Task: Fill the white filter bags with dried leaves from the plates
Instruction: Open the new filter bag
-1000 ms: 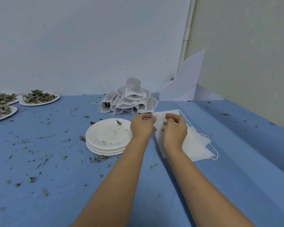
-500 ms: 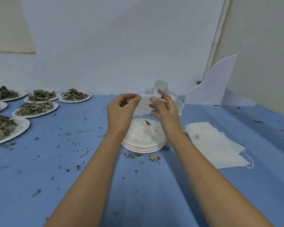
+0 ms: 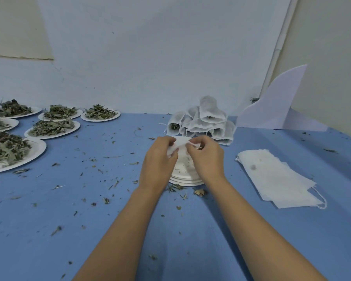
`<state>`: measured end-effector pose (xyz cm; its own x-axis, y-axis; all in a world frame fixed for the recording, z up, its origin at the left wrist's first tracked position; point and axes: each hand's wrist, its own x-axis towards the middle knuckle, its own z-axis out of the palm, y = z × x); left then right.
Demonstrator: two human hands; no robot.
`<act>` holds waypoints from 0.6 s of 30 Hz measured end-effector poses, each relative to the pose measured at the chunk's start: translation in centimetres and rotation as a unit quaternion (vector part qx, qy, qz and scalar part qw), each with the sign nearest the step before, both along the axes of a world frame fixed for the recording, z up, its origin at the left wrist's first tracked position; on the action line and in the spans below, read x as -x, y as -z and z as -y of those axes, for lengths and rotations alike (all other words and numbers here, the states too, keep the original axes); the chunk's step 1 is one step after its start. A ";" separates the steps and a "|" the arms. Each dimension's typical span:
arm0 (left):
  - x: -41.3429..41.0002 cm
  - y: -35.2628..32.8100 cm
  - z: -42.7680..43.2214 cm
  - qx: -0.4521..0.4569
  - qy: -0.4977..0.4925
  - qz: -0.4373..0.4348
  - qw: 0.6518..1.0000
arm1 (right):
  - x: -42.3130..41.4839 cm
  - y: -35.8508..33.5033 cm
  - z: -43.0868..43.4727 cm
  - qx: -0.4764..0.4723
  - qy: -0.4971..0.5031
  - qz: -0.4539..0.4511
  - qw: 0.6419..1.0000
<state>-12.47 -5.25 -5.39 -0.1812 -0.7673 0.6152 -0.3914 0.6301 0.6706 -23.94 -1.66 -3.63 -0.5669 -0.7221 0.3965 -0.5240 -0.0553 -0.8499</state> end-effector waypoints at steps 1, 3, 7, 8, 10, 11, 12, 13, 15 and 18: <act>-0.1 0.0 0.0 0.004 -0.011 0.005 1.000 | 0.2 0.0 -0.1 -0.003 0.008 -0.025 1.000; -0.4 -0.2 0.0 0.002 -0.039 0.021 0.999 | 0.6 0.2 -0.3 -0.018 0.016 -0.054 0.998; -0.9 -0.5 0.1 -0.023 -0.104 0.064 0.992 | 0.9 0.3 -0.7 -0.002 0.036 -0.031 0.999; -0.8 -0.7 0.0 -0.038 -0.109 0.042 0.992 | 0.7 0.3 -0.6 0.007 0.038 -0.031 0.999; -0.3 -1.3 -0.1 -0.097 -0.098 -0.045 0.989 | 0.5 0.2 -0.5 0.019 0.040 -0.028 0.999; 0.0 -1.7 -0.2 -0.137 -0.082 -0.097 0.982 | 0.5 0.1 -0.4 0.021 0.041 -0.022 0.999; 0.1 -2.1 -0.2 -0.186 -0.059 -0.151 0.969 | 0.6 0.1 -0.4 0.021 0.041 -0.011 0.999; 0.1 -2.5 -0.1 -0.246 -0.026 -0.205 0.947 | 0.7 0.1 -0.3 0.021 0.040 0.003 0.999; 0.0 -3.4 -0.1 -0.376 0.068 -0.293 0.876 | 1.0 -0.1 -0.4 0.018 0.040 0.035 0.998; -0.4 -4.0 -0.2 -0.483 0.211 -0.363 0.769 | 1.2 -0.6 -0.4 0.009 0.012 0.138 0.990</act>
<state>-12.08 -5.10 -1.39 -0.4170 -0.8969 -0.1470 0.4092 -0.3297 0.8508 -25.13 -1.26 -3.03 -0.6723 -0.7013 0.2371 -0.2728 -0.0630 -0.9600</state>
